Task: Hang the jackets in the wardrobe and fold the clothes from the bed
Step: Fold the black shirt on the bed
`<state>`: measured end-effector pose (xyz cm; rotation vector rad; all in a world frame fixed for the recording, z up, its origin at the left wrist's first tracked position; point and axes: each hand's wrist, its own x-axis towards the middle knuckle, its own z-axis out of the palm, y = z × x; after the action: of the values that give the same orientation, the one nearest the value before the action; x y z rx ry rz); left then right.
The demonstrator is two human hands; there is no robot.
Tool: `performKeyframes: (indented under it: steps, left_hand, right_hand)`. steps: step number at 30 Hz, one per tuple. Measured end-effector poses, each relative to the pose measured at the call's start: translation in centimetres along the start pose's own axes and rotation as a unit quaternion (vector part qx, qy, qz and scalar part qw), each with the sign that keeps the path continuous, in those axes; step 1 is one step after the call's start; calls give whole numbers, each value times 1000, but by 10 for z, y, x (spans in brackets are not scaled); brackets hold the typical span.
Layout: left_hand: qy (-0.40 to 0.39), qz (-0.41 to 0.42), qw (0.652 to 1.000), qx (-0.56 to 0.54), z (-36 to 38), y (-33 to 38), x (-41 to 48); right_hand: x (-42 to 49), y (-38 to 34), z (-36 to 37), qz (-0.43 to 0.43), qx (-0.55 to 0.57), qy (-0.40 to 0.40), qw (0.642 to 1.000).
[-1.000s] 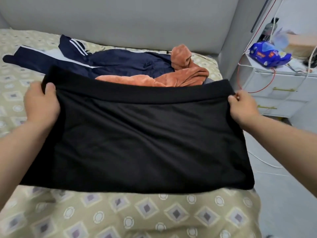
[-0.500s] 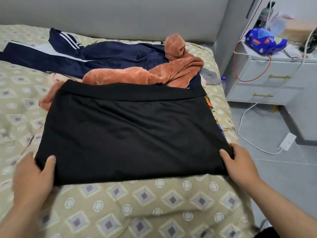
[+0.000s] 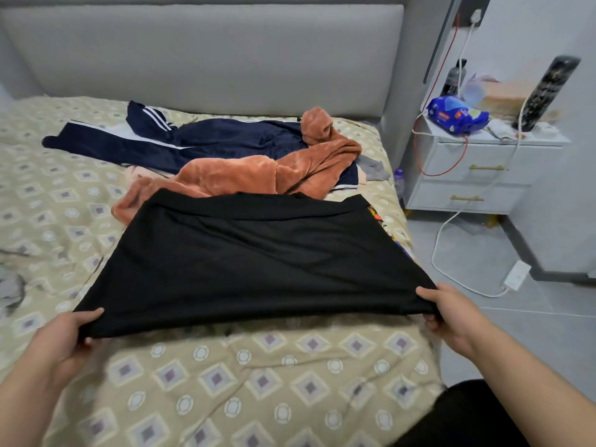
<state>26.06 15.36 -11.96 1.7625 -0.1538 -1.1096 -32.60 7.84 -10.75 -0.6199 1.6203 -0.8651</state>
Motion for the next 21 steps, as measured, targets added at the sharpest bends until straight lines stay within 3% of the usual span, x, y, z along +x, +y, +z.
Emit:
performKeyframes:
  steps: [4, 9, 13, 16, 21]
  left_hand:
    - [24, -18, 999, 34, -9, -45, -34]
    - [53, 46, 994, 82, -15, -84, -66]
    - [47, 9, 998, 37, -23, -87, -79]
    - [-5, -2, 1000, -11, -35, -87, -95]
    - [-64, 113, 975, -180, -33, -49, -145]
  right_hand:
    - [-19, 25, -22, 26, 8, 18, 999]
    - [-45, 37, -25, 11, 10, 41, 999]
    - [-65, 36, -34, -6, 35, 20, 999]
    - [-82, 35, -46, -29, 86, -14, 996]
    - [-111, 26, -70, -59, 165, -68, 982]
